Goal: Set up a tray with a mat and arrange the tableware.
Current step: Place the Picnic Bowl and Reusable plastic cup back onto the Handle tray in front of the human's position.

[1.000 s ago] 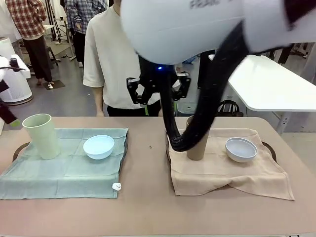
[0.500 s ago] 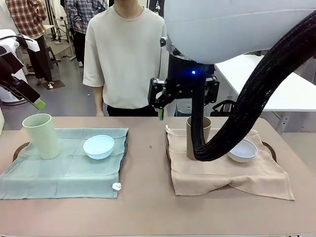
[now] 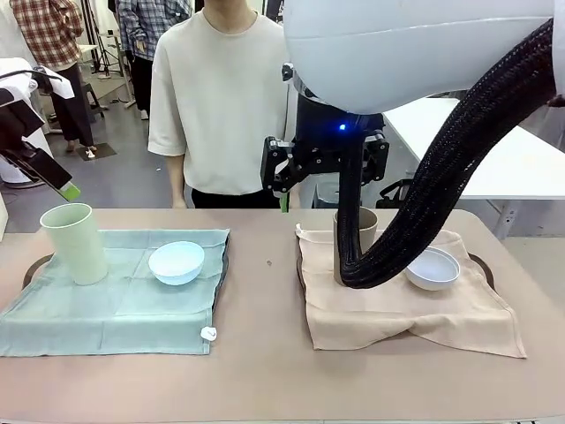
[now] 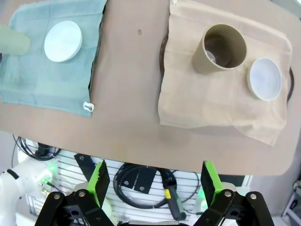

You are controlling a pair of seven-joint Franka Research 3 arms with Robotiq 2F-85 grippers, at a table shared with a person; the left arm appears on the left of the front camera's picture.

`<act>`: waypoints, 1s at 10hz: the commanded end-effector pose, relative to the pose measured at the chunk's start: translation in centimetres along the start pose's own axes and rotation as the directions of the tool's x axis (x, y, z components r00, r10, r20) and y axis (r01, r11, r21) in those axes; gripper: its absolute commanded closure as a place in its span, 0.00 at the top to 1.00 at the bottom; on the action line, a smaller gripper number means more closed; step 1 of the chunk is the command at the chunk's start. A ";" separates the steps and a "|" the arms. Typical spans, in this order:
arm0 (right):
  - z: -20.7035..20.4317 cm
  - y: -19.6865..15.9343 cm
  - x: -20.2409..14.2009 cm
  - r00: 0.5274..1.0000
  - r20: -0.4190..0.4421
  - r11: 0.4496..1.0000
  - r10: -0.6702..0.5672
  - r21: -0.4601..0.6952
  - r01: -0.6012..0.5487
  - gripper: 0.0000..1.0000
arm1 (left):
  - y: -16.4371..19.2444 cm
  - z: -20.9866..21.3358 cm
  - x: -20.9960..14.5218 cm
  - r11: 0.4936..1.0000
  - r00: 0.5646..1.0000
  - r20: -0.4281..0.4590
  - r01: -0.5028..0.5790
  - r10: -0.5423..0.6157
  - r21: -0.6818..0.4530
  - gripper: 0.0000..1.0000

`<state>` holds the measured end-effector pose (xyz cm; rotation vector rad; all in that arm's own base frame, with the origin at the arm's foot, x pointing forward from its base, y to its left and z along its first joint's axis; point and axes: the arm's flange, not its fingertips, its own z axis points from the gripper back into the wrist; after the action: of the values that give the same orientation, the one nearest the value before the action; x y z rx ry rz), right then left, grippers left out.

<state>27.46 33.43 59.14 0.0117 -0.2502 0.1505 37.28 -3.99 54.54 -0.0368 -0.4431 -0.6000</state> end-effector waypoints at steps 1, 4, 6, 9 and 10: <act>-0.1 -0.2 -0.1 1.000 -0.009 1.000 -0.013 0.003 0.013 1.00 | -0.2 0.1 -0.4 1.000 1.000 -0.010 0.016 -0.016 0.007 1.00; -0.1 -0.2 -0.1 1.000 -0.009 1.000 -0.013 0.003 0.013 1.00 | -0.2 0.1 -0.4 1.000 1.000 -0.010 0.016 -0.016 0.007 1.00; -0.1 -0.2 -0.1 1.000 -0.009 1.000 -0.013 0.003 0.013 1.00 | -0.2 0.1 -0.4 1.000 1.000 -0.010 0.016 -0.016 0.007 1.00; -0.1 -0.2 0.2 1.000 0.001 1.000 -0.007 -0.004 0.007 0.97 | 0.0 0.1 0.0 1.000 1.000 0.001 0.000 0.000 0.000 1.00; -0.6 -1.4 0.2 1.000 -0.002 0.999 0.010 -0.045 -0.010 1.00 | -0.1 1.2 -0.4 0.998 0.996 -0.056 -0.065 0.064 -0.025 1.00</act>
<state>27.84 33.09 59.03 -0.0008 -0.2496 0.1411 37.10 -3.86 54.62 -0.0443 -0.4251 -0.5875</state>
